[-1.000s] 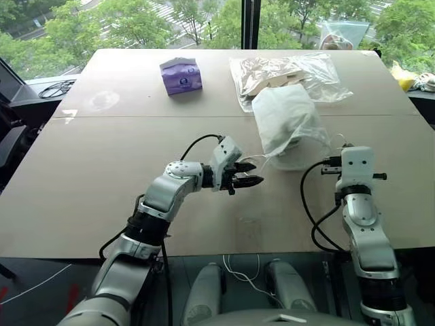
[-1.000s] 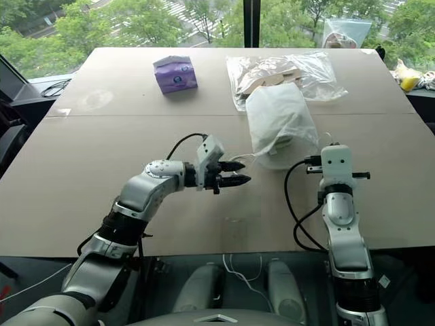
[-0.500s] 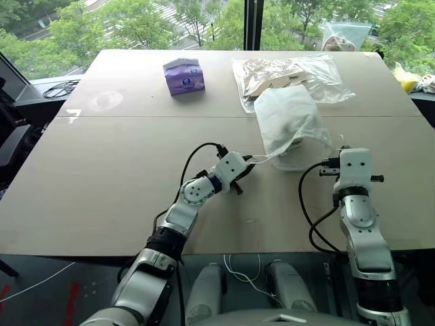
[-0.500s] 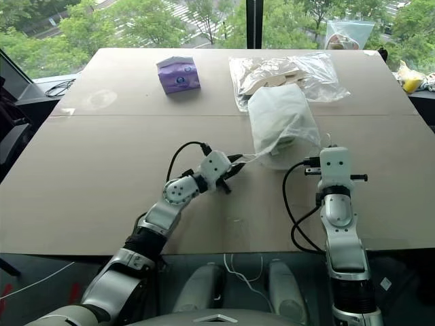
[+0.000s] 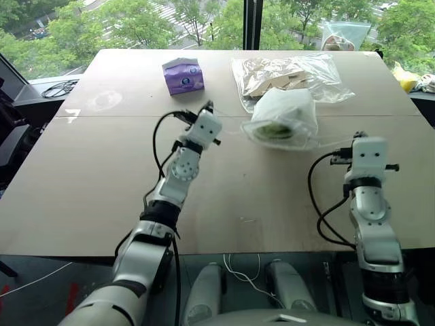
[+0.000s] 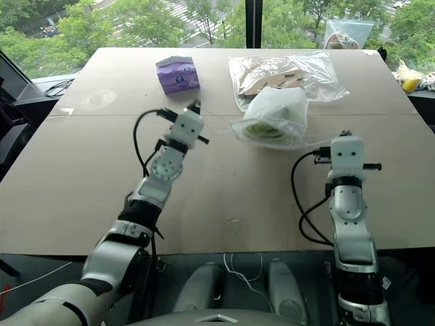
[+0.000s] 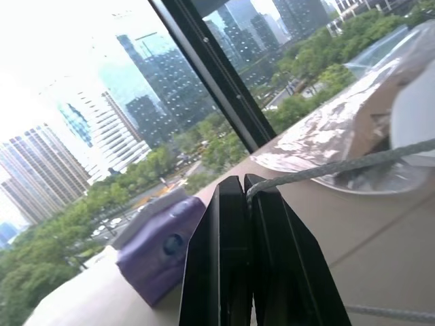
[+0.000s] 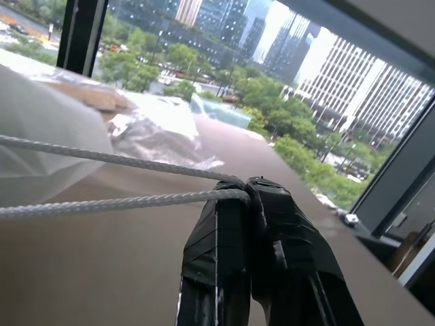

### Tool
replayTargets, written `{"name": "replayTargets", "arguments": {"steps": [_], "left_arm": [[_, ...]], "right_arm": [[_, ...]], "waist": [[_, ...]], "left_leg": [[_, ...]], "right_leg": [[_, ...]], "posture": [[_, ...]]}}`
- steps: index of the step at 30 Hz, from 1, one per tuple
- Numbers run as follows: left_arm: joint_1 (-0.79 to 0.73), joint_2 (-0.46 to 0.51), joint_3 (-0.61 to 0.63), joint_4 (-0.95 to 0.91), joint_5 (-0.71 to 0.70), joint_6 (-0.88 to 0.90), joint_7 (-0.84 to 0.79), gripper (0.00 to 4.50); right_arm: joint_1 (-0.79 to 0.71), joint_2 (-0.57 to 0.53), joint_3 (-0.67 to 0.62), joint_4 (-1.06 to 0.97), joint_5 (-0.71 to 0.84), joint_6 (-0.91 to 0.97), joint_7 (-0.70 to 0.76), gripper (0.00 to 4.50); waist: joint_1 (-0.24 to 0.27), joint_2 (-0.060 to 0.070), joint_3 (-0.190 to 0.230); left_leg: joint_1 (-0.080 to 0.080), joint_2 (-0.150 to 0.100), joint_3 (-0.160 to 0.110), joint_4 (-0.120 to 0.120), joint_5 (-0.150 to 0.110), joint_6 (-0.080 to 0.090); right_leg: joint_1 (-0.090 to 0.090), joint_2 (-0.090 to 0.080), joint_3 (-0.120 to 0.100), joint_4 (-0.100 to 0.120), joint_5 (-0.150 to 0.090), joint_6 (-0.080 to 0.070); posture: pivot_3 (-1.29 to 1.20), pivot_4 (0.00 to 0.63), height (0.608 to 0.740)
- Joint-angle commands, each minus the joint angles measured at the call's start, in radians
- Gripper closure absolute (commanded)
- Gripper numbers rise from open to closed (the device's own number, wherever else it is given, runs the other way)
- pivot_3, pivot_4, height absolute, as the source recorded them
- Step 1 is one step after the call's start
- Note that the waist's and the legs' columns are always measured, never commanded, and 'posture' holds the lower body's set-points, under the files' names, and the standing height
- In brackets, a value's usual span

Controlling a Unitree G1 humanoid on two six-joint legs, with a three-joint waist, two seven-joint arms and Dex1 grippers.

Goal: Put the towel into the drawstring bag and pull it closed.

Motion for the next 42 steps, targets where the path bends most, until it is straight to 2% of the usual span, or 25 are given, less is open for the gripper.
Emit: {"name": "replayTargets", "arguments": {"steps": [1,8,14,18,25,28,31,34,38,42], "left_arm": [[-0.092,0.036,0.010,0.060,0.027,-0.023,0.050,4.45],[-0.185,0.091,0.040,0.187,0.008,-0.007,0.091,4.45],[-0.161,0.034,0.165,0.250,-0.174,0.091,0.060,4.45],[-0.109,0.016,0.247,0.237,-0.272,0.175,0.074,4.45],[-0.036,0.010,0.392,0.205,-0.408,0.328,0.210,4.45],[-0.024,0.022,0.413,0.199,-0.419,0.363,0.271,4.45],[-0.024,0.026,0.393,0.172,-0.418,0.361,0.264,4.45],[-0.040,-0.001,0.359,0.155,-0.437,0.345,0.183,4.45],[-0.062,-0.076,0.246,0.108,-0.497,0.302,-0.183,4.45],[-0.019,-0.092,0.132,0.044,-0.515,0.336,-0.502,4.45]], "right_arm": [[-0.074,-0.034,-0.056,0.003,-0.005,-0.042,-0.019,4.50],[-0.187,-0.005,-0.180,0.029,0.063,0.023,-0.088,4.50],[-0.231,0.077,-0.254,0.029,0.156,0.092,-0.150,4.50],[-0.261,0.148,-0.378,0.038,0.265,0.178,-0.246,4.50],[-0.295,0.232,-0.582,0.068,0.466,0.275,-0.439,4.50],[-0.294,0.248,-0.616,0.076,0.523,0.289,-0.501,4.50],[-0.285,0.243,-0.593,0.072,0.562,0.301,-0.517,4.50],[-0.274,0.191,-0.489,0.080,0.591,0.340,-0.395,4.50],[-0.197,-0.020,-0.171,0.048,0.567,0.443,-0.035,4.50],[-0.035,-0.186,0.016,-0.053,0.634,0.480,0.301,4.50]], "waist": [[0.000,0.000,0.000],[-0.003,0.000,0.000],[-0.004,0.000,0.000],[-0.007,0.000,0.000],[-0.006,0.000,0.000],[-0.007,0.000,0.000],[-0.007,0.000,0.000],[-0.005,0.000,0.000],[-0.003,0.001,0.000],[-0.006,0.000,0.000]], "left_leg": [[0.000,0.000,0.000,-0.001,0.000,0.000],[-0.001,-0.001,0.000,-0.003,0.000,0.000],[-0.001,-0.001,0.000,-0.002,0.000,0.000],[-0.001,-0.001,0.000,-0.002,0.000,0.000],[-0.001,-0.001,0.000,-0.002,0.000,0.000],[0.000,-0.001,0.000,-0.002,0.000,0.000],[0.000,-0.001,0.000,-0.001,0.000,0.000],[-0.001,-0.001,-0.001,-0.001,0.000,0.000],[-0.002,-0.002,0.000,-0.001,0.000,0.000],[-0.001,-0.002,0.000,-0.002,0.000,0.000]], "right_leg": [[0.000,0.000,0.000,0.000,0.000,0.000],[-0.002,-0.001,0.000,-0.001,0.000,-0.001],[-0.002,-0.002,0.000,0.000,0.000,-0.001],[-0.002,-0.002,0.000,0.001,0.000,-0.001],[-0.002,-0.002,0.000,0.002,0.000,-0.001],[-0.002,-0.002,0.000,0.003,0.000,-0.001],[-0.002,-0.002,0.000,0.004,0.000,-0.001],[-0.002,-0.002,0.000,0.003,0.000,-0.001],[-0.002,-0.002,0.000,0.002,0.000,-0.001],[-0.001,-0.002,0.000,0.001,0.000,-0.001]], "posture": [[0.00,0.150,0.740],[0.00,0.150,0.740],[0.00,0.150,0.740],[0.00,0.150,0.740],[0.00,0.150,0.740],[0.00,0.150,0.740],[0.00,0.150,0.740],[0.00,0.150,0.740],[0.00,0.150,0.740],[0.00,0.150,0.740]]}}
